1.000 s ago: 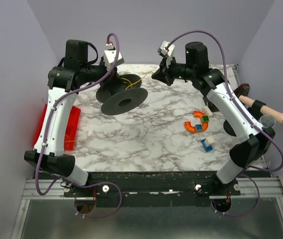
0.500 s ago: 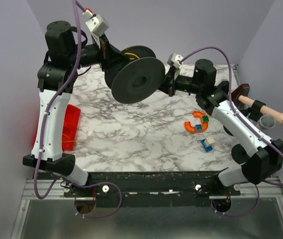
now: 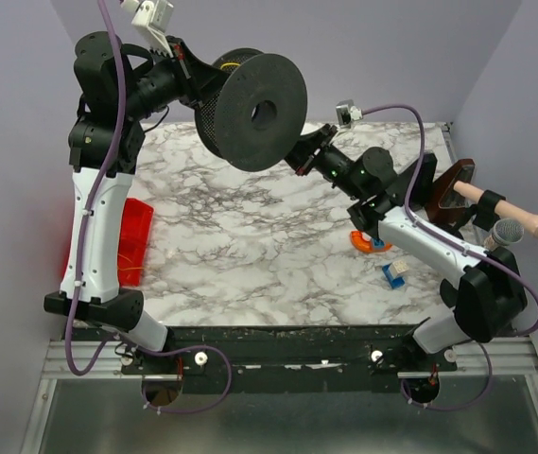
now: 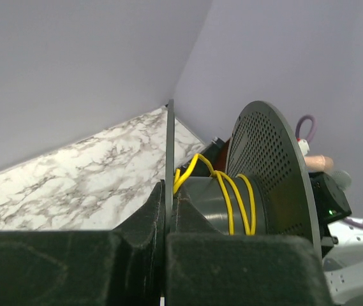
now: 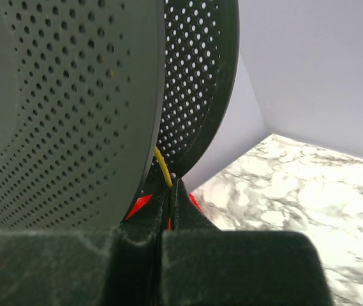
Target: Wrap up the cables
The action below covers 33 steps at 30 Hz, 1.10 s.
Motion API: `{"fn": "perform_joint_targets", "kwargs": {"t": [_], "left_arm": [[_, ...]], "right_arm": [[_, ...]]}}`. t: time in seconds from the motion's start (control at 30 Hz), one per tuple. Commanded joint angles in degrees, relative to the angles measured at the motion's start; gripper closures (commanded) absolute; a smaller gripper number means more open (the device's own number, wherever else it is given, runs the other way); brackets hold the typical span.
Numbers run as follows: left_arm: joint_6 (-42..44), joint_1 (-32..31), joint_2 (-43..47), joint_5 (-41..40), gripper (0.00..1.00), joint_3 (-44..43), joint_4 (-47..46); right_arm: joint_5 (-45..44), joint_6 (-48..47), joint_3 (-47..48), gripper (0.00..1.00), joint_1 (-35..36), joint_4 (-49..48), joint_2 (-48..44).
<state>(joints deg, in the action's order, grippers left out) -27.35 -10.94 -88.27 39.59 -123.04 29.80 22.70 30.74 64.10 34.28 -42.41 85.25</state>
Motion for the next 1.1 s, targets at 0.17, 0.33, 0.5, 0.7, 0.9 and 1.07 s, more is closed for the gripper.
{"fn": "perform_joint_targets", "kwargs": {"t": [0.17, 0.33, 0.5, 0.7, 0.9, 1.07], "left_arm": [[3.0, -0.8, 1.0, -16.8, 1.00, 4.0, -3.2], [6.1, -0.8, 1.9, -18.6, 1.00, 8.3, -3.5], [9.3, -0.8, 1.9, -16.7, 1.00, 7.8, -6.1], [18.6, -1.0, 2.5, 0.6, 1.00, 10.4, -7.6], [31.6, -1.5, 3.5, 9.6, 1.00, 14.0, 0.4], [40.6, -1.9, 4.2, 8.4, 1.00, 16.2, 6.9]], "right_arm": [[-2.9, 11.1, 5.0, 0.99, 7.0, 0.7, 4.0], [-1.3, 10.7, 3.3, 0.99, 6.9, 2.9, 3.2], [2.3, 9.4, 2.9, 0.99, 6.5, 3.2, 2.1], [5.5, -2.8, 0.2, 0.97, 5.9, 3.2, 0.4], [18.7, -18.1, -7.1, 0.95, 5.9, -4.4, -1.3], [15.7, -27.0, -11.4, 0.88, 5.6, 1.3, -3.6]]}}
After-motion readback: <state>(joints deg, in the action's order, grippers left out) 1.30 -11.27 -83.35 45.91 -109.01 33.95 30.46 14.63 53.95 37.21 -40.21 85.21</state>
